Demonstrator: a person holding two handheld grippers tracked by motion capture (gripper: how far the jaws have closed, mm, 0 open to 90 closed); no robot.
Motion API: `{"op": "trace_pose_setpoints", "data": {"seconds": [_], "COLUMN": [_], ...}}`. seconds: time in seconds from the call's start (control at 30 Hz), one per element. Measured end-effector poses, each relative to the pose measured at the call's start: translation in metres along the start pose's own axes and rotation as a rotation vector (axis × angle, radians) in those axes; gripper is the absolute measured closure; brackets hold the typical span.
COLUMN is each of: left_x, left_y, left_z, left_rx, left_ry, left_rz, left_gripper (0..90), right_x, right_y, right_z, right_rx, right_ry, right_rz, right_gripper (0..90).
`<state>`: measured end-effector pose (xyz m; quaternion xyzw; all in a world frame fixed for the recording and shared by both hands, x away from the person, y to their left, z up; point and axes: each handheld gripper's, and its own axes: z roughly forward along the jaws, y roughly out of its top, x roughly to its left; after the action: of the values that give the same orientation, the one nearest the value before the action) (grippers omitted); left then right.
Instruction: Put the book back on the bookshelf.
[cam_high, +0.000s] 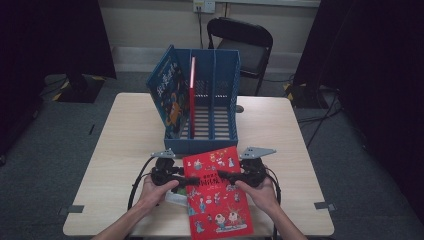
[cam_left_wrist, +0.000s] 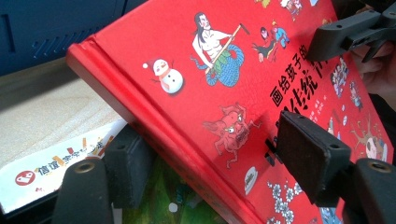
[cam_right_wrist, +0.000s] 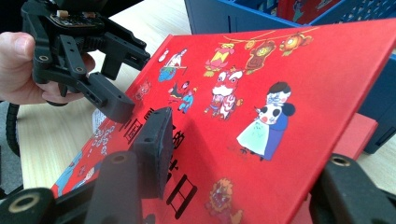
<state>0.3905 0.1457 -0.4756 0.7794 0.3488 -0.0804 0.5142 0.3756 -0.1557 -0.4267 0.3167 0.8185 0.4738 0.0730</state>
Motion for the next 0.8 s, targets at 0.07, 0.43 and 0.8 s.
{"op": "trace_pose_setpoints", "data": {"seconds": [0.07, 0.43, 0.8], "left_x": [-0.001, -0.011, -0.023], "left_y": [0.001, 0.011, 0.026], "left_z": [-0.002, -0.017, -0.025], "left_rx": [-0.014, -0.092, -0.151], "left_ry": [-0.001, 0.009, 0.027], "left_rz": [-0.006, 0.03, 0.059], "left_gripper": [32.2, 41.7, 45.6], "right_x": [0.0, 0.002, 0.01], "right_y": [0.0, 0.008, 0.018], "right_z": [-0.001, -0.009, -0.021], "right_rx": [-0.003, -0.051, -0.087], "right_ry": [0.0, -0.006, -0.048], "right_rz": [0.004, 0.025, 0.019], "right_gripper": [46.5, 46.0, 45.8]}}
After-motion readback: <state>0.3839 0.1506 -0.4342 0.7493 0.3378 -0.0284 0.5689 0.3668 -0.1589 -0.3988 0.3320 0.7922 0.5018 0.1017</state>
